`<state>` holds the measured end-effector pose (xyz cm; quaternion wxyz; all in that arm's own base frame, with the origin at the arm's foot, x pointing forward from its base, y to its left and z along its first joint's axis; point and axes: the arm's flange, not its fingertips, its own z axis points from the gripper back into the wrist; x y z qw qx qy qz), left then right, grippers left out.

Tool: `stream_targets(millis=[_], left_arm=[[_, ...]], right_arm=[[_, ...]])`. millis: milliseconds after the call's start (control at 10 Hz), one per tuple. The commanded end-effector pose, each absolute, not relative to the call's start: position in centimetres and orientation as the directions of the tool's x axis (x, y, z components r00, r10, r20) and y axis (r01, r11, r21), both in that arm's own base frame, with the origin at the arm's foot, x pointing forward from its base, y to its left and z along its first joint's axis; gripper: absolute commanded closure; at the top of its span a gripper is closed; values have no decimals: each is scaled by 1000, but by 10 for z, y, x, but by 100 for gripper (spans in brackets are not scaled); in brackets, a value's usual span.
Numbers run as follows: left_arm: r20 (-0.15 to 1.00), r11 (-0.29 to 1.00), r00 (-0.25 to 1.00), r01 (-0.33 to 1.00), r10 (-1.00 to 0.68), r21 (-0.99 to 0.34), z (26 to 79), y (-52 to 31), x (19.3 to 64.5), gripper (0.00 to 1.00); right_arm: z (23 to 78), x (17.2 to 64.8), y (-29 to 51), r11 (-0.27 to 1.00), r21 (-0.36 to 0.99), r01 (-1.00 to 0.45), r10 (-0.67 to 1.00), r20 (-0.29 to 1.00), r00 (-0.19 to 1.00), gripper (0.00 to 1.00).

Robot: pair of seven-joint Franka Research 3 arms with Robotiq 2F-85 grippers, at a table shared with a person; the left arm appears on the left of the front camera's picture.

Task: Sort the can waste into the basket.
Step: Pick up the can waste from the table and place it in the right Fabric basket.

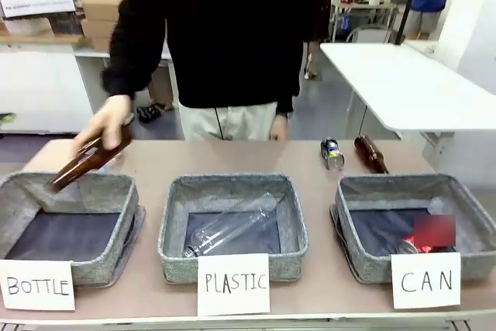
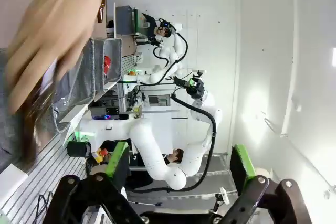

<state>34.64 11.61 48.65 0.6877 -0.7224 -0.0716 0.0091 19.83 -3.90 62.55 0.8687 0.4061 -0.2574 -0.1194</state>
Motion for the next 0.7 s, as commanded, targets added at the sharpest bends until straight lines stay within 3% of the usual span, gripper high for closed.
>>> stream_targets(millis=[0,600], left_arm=[[81,-21,989,84,122,-996,503,109,349,0],[81,-21,989,84,122,-996,503,109,349,0]], right_arm=[[623,187,-78,627,776,-69,-416,408,812,0],[623,187,-78,627,776,-69,-416,408,812,0]])
